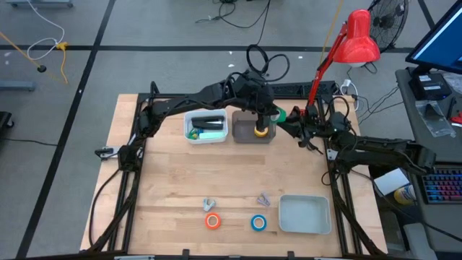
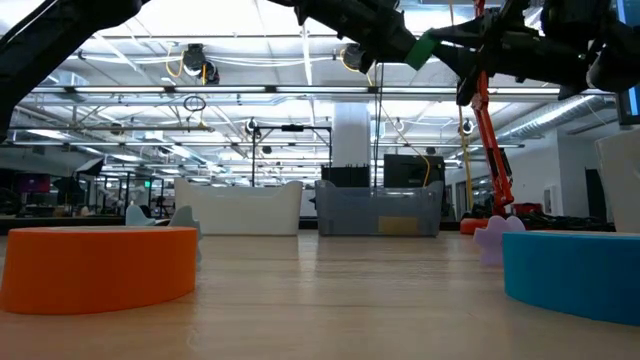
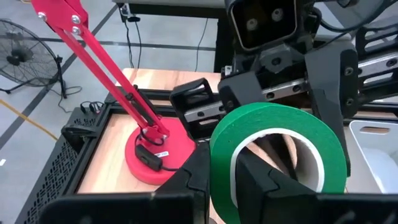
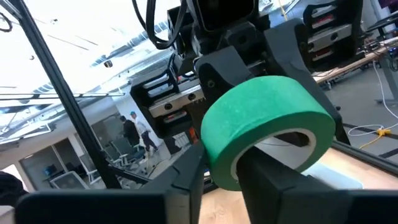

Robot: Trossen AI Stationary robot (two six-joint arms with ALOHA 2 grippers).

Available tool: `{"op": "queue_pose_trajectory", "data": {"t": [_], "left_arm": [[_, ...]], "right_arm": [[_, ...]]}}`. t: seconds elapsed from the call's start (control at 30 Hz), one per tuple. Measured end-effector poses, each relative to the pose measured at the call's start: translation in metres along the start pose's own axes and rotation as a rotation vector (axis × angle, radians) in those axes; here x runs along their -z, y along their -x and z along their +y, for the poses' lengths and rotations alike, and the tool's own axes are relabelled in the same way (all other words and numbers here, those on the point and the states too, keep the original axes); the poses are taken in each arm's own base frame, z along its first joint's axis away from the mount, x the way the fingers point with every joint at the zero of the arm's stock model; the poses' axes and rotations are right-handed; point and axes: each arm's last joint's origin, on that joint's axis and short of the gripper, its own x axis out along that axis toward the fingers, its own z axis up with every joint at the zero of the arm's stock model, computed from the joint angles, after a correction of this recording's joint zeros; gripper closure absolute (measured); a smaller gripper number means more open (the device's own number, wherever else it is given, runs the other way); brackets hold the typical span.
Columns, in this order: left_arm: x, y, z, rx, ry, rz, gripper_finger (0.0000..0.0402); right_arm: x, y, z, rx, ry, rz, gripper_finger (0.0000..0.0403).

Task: Pick and place Stapler, Stapler remover, tape
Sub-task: Put the green tape into the black bin

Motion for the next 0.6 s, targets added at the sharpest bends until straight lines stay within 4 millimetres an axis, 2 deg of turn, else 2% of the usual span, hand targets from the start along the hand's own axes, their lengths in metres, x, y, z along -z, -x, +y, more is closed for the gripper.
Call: {"op": "queue_pose_trajectory", "data": {"t": [0.2, 0.43, 0.5, 0.6], "left_arm": [[0.0006, -0.0002, -0.0008, 0.007, 0.004, 0.007, 0.0363], [0.0012, -0.0003, -0.0015, 0.014, 0.002, 0.012, 0.0363], [0.0012, -0.0003, -0.0014, 0.009, -0.001, 0.013, 0.0350], [0.0021, -0.0001, 0.0006, -0.037, -0.011, 0.024, 0.0310]], "right_arm": [[-0.0004, 0.0000, 0.0007, -0.015, 0.035, 0.001, 0.0366], [0.0014, -0.0012, 0.0033, -0.026, 0.050, 0.007, 0.0368], [0.0018, -0.0015, 0.0038, -0.025, 0.048, 0.006, 0.0368], [0.0019, -0.0015, 0.0033, -0.013, 0.043, 0.003, 0.0368]]}}
